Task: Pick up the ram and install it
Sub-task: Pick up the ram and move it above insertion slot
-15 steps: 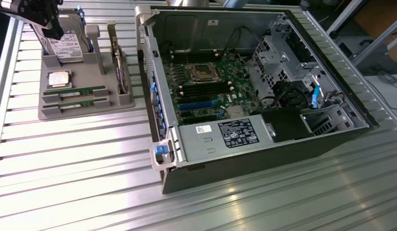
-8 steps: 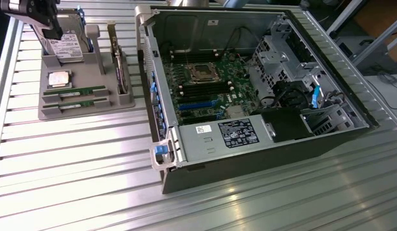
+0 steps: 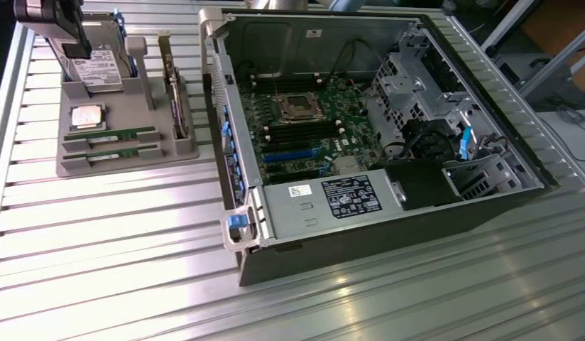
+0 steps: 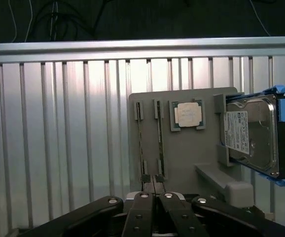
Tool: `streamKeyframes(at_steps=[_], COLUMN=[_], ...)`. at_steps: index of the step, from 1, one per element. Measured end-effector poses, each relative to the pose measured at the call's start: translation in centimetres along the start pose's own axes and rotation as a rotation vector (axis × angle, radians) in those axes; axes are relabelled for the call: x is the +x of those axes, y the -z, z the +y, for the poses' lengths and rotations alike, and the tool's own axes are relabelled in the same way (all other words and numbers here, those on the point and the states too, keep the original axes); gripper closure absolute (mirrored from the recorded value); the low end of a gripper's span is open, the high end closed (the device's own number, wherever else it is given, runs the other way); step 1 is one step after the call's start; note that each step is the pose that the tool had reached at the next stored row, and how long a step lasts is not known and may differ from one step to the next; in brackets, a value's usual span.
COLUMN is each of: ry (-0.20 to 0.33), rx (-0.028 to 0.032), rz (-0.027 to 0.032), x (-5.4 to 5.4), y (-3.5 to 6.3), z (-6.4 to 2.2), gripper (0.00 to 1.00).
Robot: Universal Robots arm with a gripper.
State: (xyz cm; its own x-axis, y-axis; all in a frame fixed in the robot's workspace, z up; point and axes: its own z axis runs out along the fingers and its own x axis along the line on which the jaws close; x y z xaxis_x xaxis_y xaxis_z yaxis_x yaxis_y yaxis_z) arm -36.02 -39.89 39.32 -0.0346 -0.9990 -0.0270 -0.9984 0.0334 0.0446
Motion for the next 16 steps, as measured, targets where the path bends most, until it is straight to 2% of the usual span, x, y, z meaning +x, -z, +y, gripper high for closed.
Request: streamKeyframes(at_steps=[2,3,4,10,16], ry=[0.000,0.000,0.000,0.000,0.001], rx=[0.0000,0.0001,0.0000,0.0002,-0.0042], rz=[0.0000,0.0000,0.0000,-0.0001,0.0001], x=[0.00,0.00,0.00,0.00,0.03], y=[0.00,0.00,0.00,-0.08,-0.99], z=[0.00,0.00,0.00,-0.01,-0.32], gripper=[0.89,0.76,0.70,0.70,0.70])
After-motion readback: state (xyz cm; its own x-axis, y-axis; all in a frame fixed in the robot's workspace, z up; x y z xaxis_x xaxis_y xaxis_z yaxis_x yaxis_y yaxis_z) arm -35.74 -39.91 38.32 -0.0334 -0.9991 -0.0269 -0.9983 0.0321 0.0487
